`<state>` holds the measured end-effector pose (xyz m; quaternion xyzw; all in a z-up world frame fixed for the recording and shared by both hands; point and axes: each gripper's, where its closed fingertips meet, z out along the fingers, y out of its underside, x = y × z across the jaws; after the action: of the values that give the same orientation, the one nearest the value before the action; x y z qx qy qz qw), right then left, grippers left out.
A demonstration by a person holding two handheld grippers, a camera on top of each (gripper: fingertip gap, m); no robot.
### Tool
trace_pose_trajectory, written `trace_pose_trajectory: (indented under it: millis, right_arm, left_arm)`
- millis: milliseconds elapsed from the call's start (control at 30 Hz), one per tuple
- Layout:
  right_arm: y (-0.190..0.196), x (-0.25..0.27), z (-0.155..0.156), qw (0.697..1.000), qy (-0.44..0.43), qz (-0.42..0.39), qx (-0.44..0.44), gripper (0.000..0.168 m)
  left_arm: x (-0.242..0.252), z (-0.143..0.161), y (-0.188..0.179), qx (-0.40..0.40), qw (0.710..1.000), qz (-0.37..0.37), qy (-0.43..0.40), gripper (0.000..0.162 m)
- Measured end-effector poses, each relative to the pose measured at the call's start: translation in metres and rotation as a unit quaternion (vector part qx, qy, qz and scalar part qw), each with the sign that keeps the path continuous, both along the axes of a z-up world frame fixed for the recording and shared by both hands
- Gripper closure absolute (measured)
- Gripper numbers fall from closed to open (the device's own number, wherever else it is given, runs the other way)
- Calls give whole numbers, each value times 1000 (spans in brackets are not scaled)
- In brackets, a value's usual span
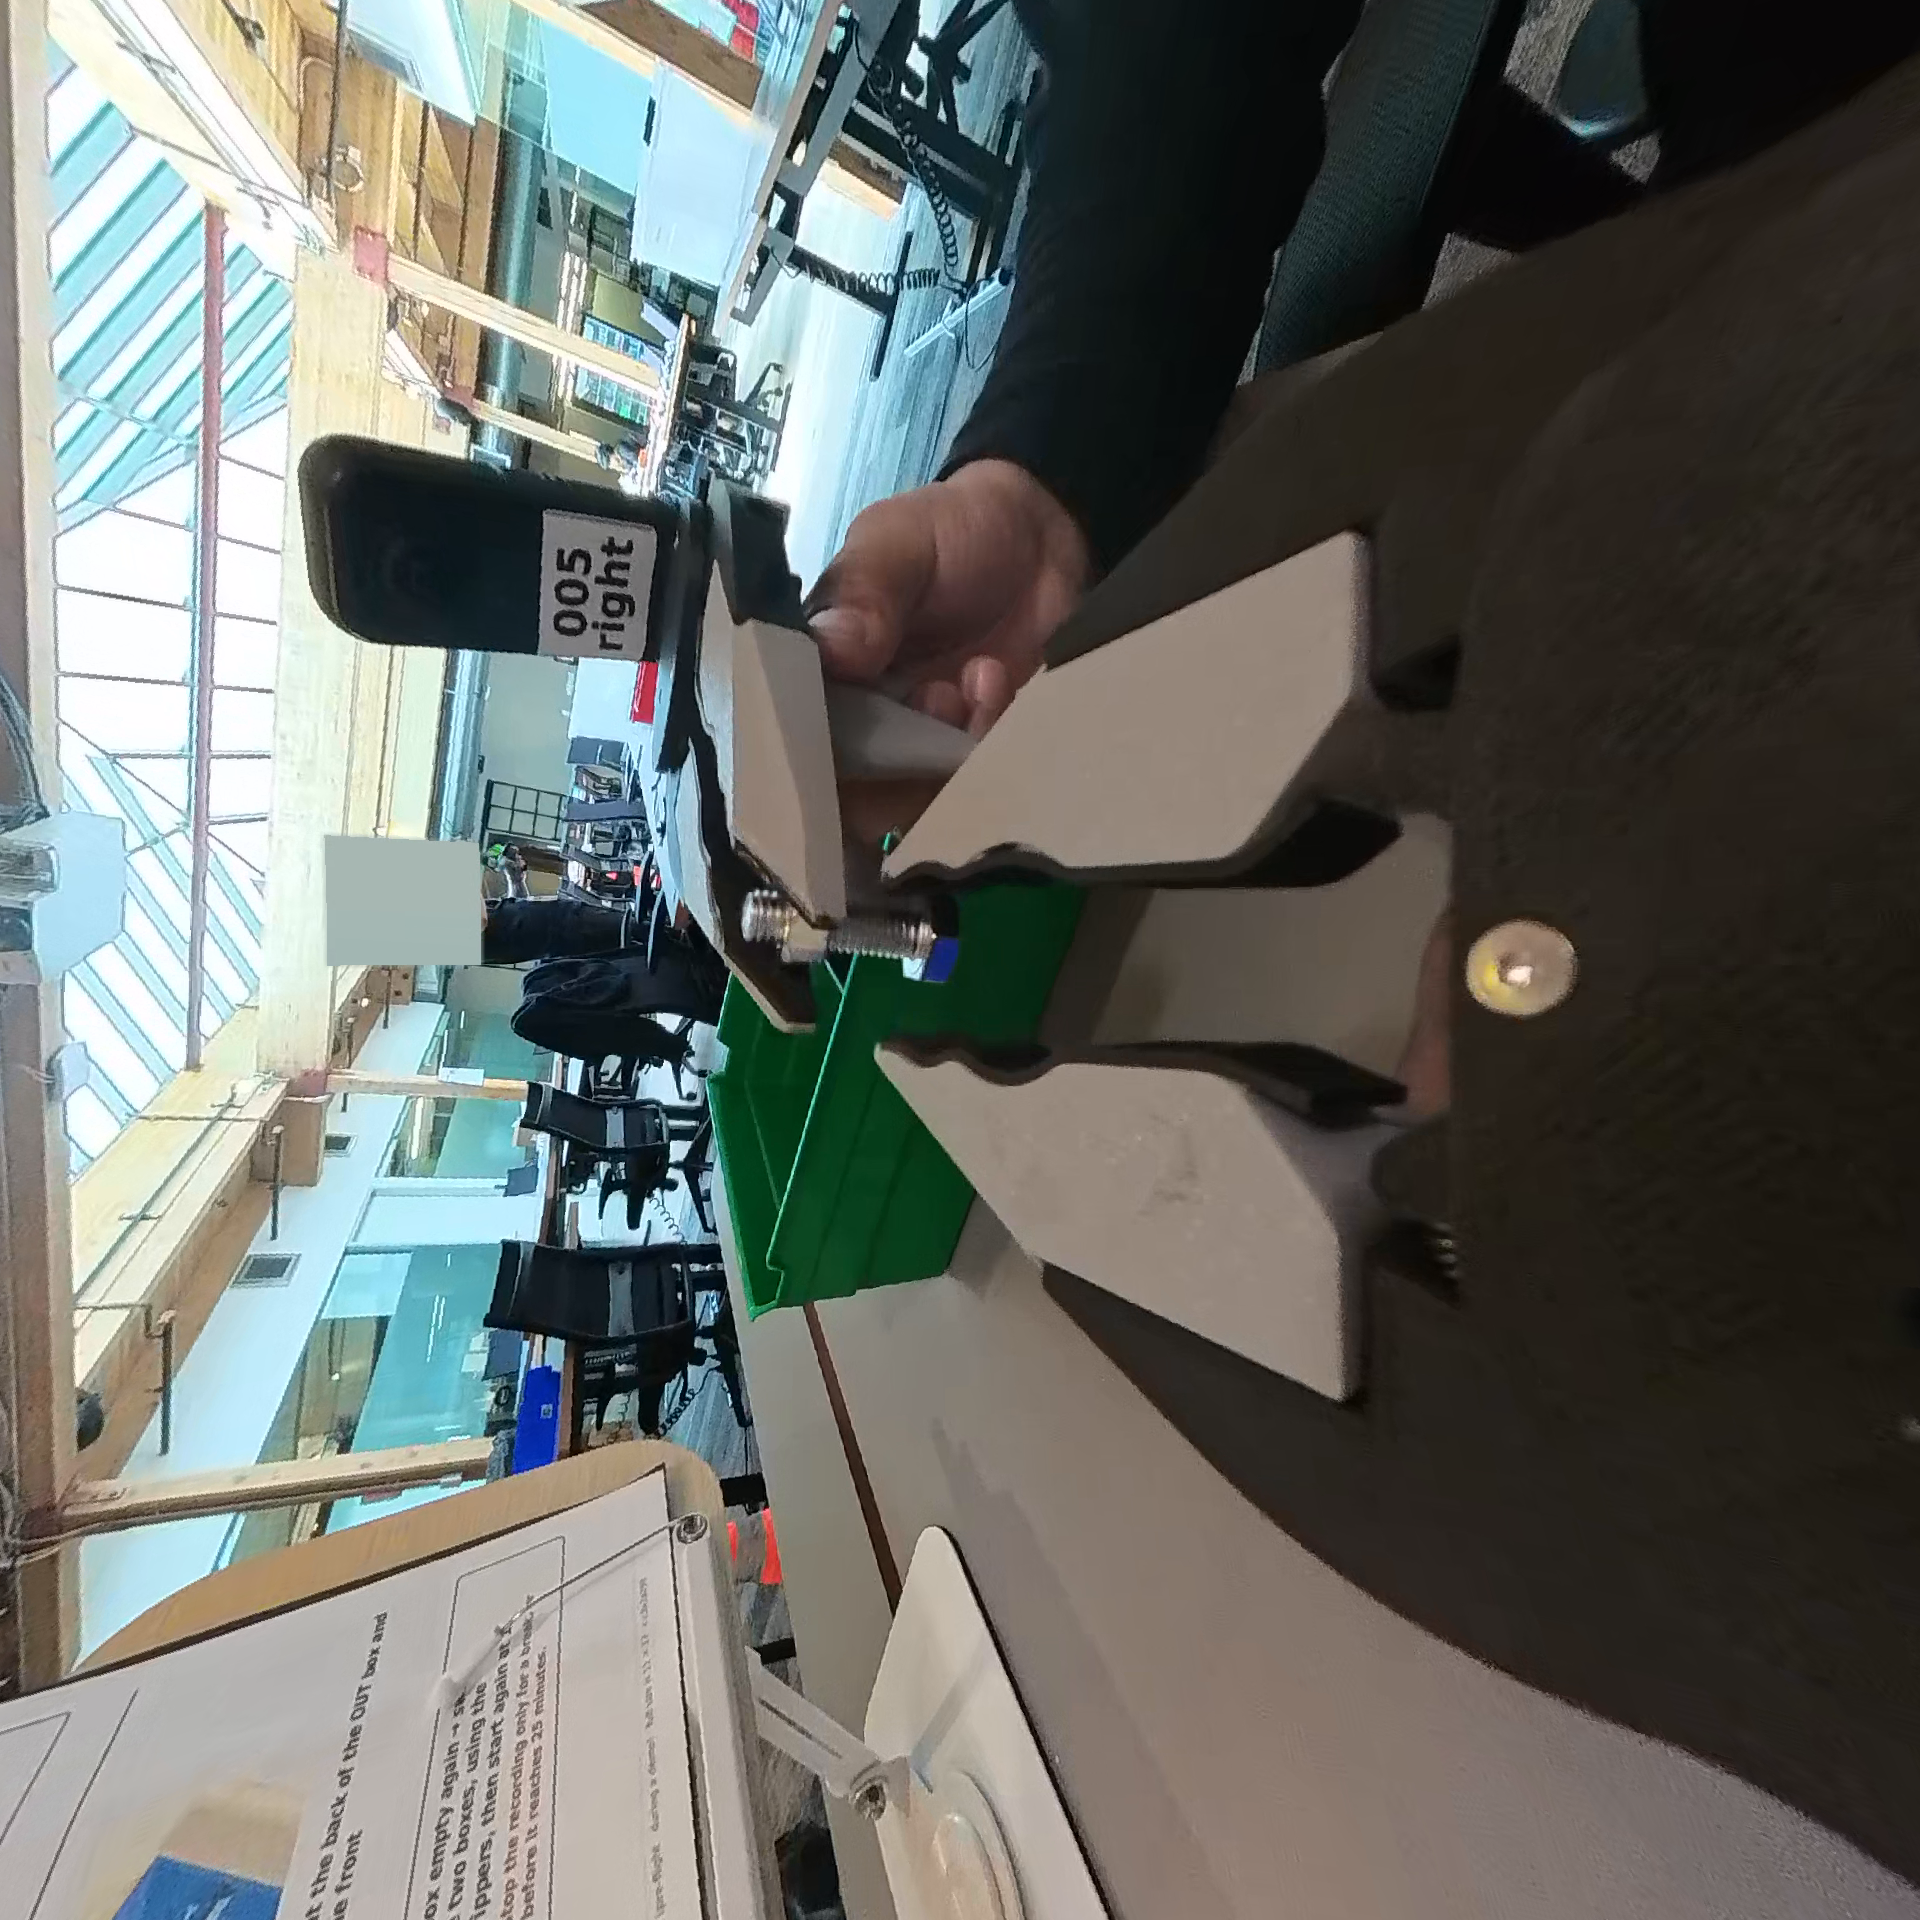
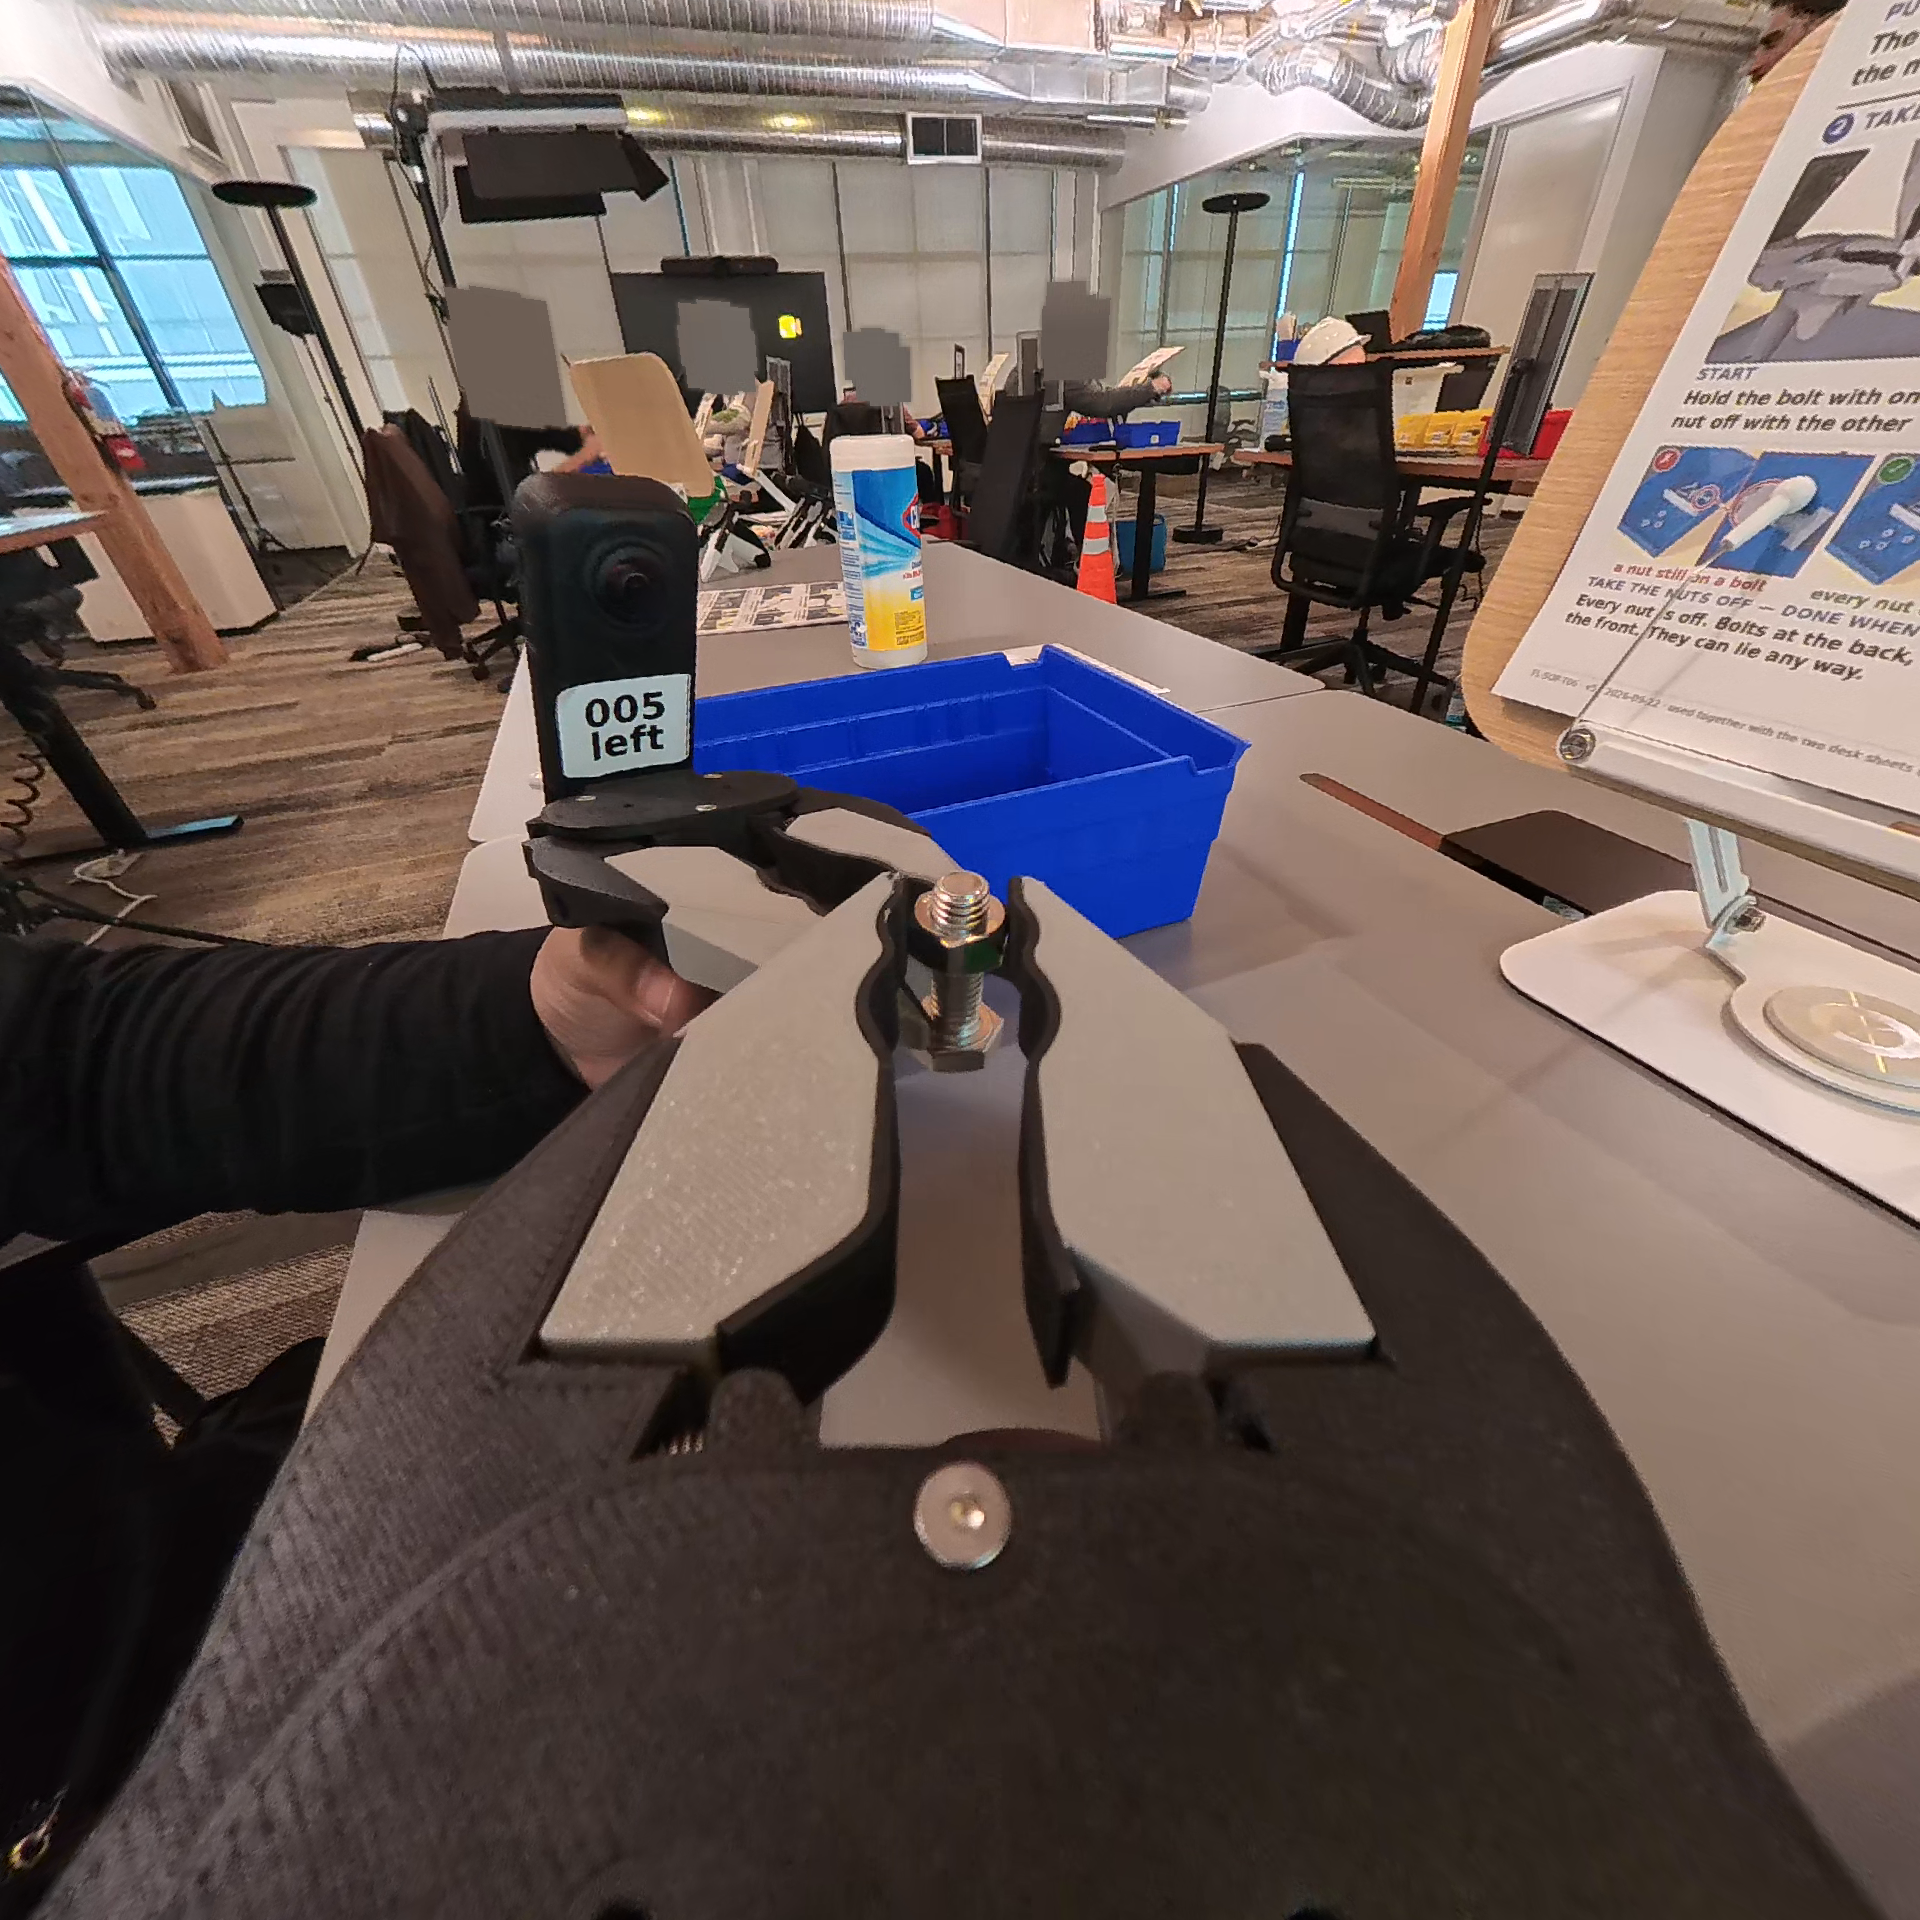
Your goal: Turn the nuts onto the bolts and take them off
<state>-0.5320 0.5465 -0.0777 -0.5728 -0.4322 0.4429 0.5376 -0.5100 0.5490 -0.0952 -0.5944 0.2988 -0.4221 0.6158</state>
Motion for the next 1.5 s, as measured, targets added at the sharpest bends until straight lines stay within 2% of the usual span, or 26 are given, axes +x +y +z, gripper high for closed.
trace_pose_trajectory:
  millis: [267,400,600,833,967,1067,1233,1333,1500]
  right_arm:
    - [-1,-1,-1,1000,-5,2,1,153]
    - [2,1,-1,1000,-4,-10,0,153]
    - [-4,-1,0,1000,1,13,-6,153]
    - [-4,-2,-2,1000,-7,5,3,153]
    - [-3,-1,0,1000,3,7,-7,153]
    - [-3,-1,0,1000,2,6,-6,153]
    - [-5,-4,-3,1000,-4,8,-4,153]
    - [-4,-4,-4,1000,-6,3,0,153]
    - [-5,-4,-3,1000,-5,6,-3,153]
  left_arm:
    - [1,-1,0,6,1000,7,11,132]
    - [6,-7,-3,2,999,-5,32,118]
    - [14,-18,-3,20,997,5,78,117]
    - [6,-9,-1,26,998,18,55,133]
    - [9,-13,-2,15,998,9,59,130]
    - [9,-13,-3,33,997,16,69,139]
    - [9,-14,-2,27,997,17,68,139]
    - [11,-14,-4,32,997,11,71,146]
    - [10,-14,-3,41,996,17,84,147]
